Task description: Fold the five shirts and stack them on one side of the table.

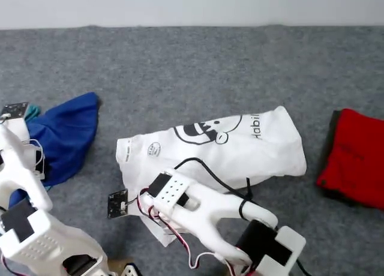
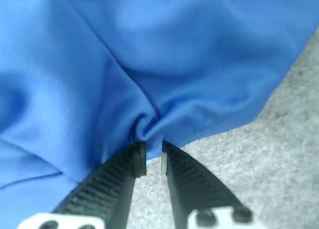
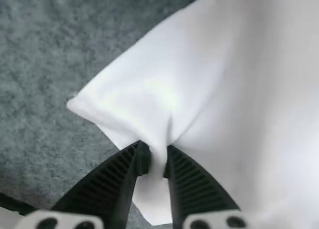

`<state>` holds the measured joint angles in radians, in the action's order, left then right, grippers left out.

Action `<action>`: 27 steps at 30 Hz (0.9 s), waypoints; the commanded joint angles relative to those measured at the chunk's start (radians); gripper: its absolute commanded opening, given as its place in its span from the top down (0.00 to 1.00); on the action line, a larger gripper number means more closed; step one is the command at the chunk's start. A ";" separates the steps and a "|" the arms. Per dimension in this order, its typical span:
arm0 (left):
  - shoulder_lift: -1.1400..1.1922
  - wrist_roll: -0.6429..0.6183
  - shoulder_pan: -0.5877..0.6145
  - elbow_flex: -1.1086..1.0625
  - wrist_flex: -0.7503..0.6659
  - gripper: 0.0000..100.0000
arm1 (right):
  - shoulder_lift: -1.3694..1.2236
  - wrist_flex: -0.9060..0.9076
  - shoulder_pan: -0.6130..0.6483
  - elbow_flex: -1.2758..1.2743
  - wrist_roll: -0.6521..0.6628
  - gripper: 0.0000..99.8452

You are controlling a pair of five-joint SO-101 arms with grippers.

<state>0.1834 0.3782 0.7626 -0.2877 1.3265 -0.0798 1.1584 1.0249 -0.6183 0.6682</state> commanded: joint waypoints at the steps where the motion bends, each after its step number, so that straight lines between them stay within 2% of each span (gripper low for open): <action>1: -0.012 0.008 0.005 0.039 -0.015 0.93 | -0.041 0.016 0.015 0.020 -0.029 0.98; 14: -0.009 0.011 0.005 0.039 -0.015 0.93 | -0.047 0.272 -0.147 0.400 -0.034 0.98; 27: -0.005 0.011 0.000 0.039 -0.015 0.93 | -0.053 0.239 -0.236 0.505 -0.035 0.98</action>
<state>0.1834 0.3782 0.7626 -0.2877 1.3249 -0.1366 1.4193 0.8132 -0.1596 0.6391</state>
